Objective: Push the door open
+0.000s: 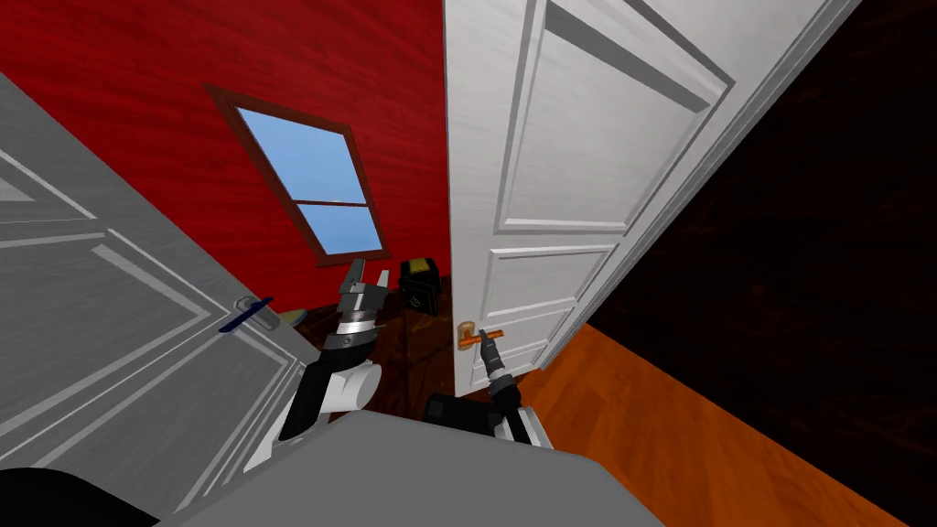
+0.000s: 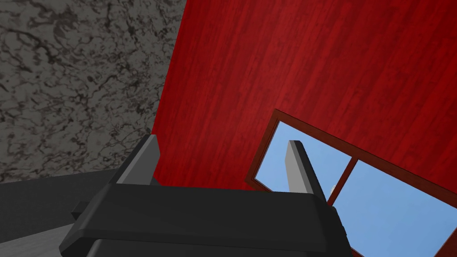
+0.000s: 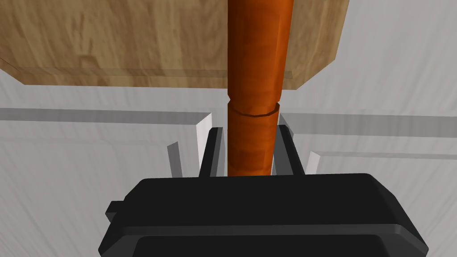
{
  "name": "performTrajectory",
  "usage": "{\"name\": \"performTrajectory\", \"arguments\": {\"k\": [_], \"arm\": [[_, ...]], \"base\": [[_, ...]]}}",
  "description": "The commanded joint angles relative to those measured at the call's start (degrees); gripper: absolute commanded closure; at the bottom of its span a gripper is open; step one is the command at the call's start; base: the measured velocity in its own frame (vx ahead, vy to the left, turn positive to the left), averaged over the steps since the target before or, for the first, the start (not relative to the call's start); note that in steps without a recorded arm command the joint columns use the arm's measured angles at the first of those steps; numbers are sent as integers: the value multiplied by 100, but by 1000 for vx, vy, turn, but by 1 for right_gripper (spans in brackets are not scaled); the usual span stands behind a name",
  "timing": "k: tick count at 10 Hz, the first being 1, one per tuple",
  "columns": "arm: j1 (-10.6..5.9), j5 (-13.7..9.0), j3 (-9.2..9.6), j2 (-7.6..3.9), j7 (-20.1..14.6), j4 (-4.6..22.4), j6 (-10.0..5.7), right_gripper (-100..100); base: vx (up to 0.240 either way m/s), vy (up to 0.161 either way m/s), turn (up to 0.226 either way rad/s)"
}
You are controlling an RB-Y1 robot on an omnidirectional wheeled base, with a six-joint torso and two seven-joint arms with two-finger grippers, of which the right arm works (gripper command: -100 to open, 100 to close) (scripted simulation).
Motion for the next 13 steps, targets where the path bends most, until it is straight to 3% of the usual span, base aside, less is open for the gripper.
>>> {"name": "performTrajectory", "arguments": {"k": [1, 7, 13], "arm": [[-81, -81, -197, -18, 18, -24, 111, 100], [-274, -277, -579, 85, 96, 87, 183, 100], [-484, -489, -993, 327, 180, 207, 261, 100]], "base": [[142, 145, -111], [101, 142, -86], [126, 155, -93]]}}
